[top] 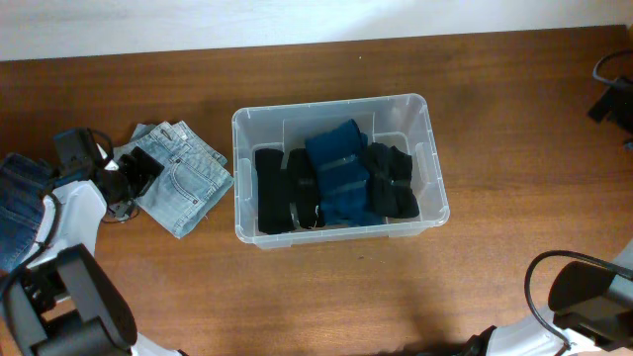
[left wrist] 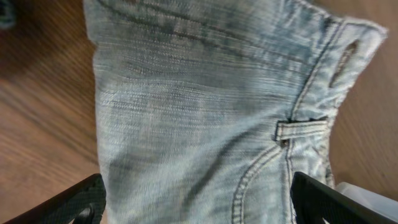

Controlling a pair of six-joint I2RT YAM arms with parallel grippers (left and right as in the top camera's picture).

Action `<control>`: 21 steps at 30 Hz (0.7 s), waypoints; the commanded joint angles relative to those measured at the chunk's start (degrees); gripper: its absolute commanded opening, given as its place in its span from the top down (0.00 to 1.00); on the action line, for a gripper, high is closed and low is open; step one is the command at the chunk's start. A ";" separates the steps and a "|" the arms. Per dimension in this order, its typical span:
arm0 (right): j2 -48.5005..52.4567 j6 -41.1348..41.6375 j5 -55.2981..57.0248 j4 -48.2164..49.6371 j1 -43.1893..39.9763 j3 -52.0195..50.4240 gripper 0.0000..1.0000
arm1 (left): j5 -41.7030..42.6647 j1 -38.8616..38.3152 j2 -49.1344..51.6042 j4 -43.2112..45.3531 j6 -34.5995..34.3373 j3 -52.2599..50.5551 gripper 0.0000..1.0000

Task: Pack container
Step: 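Grasp the light-blue jeans edge with the left gripper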

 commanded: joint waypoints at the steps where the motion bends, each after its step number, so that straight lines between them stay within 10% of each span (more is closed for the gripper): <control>1: -0.02 0.22 0.48 -0.04 -0.09 -0.13 0.02 | 1.11 0.26 2.75 1.05 -0.55 0.57 0.05; 16: -0.02 0.22 0.48 -0.04 -0.09 -0.13 0.01 | -3.02 0.13 7.87 2.43 -0.96 0.55 0.07; 21: -0.02 0.22 0.48 -0.04 -0.09 -0.13 0.01 | -2.93 0.11 10.29 3.61 -0.96 0.55 0.23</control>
